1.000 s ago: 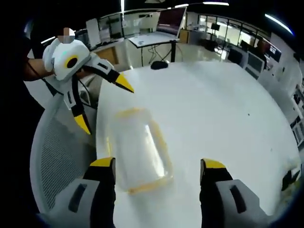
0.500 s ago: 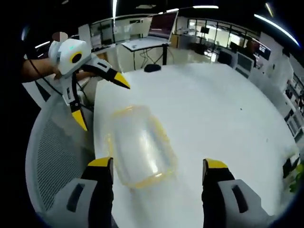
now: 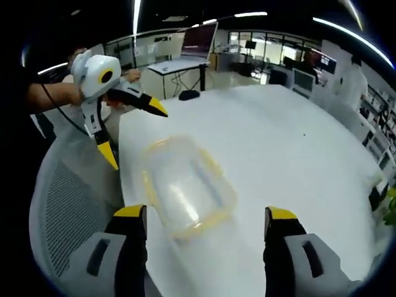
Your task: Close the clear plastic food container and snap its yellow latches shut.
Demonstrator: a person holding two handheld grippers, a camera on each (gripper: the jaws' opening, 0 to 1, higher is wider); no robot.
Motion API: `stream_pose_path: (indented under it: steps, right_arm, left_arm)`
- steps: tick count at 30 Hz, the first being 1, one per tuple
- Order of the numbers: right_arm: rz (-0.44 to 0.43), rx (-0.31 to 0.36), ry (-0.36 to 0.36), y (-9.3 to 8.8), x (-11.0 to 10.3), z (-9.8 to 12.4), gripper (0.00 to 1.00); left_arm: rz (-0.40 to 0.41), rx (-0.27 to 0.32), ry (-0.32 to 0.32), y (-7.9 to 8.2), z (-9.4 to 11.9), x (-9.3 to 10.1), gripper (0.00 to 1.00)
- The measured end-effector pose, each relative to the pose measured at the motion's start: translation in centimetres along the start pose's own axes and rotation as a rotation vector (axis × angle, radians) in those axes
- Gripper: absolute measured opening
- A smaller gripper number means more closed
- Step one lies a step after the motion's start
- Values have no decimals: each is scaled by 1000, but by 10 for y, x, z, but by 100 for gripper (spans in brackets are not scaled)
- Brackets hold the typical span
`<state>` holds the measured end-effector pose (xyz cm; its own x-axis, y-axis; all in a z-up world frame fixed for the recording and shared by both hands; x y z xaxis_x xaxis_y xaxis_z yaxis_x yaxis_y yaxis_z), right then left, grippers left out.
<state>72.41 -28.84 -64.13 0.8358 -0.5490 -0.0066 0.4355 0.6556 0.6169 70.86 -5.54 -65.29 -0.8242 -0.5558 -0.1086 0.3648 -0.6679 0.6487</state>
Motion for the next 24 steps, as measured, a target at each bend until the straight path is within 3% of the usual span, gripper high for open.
stream_pose_path:
  steps: [11, 24]
  right_arm:
    - [-28, 13, -11, -20, -13, -14, 65]
    - [-38, 23, -37, -28, -15, -28, 53]
  left_arm:
    - [4, -7, 8, -7, -13, 2, 67]
    - [-26, -40, 22, -13, -24, -1, 51]
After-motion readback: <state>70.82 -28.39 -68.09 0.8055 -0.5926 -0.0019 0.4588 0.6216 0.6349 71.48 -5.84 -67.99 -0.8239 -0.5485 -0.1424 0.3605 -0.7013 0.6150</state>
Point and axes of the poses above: the point that each gripper's makers call its tool centre point, and the gripper's own axes: z roughly backward along the fingers, x roughly to its right, y roughly out of its top, the point moved 7 cm from there along z, roughly backward along the fingers, and after that the axes turned 9 degrees about -x, right-handed, at the moved point
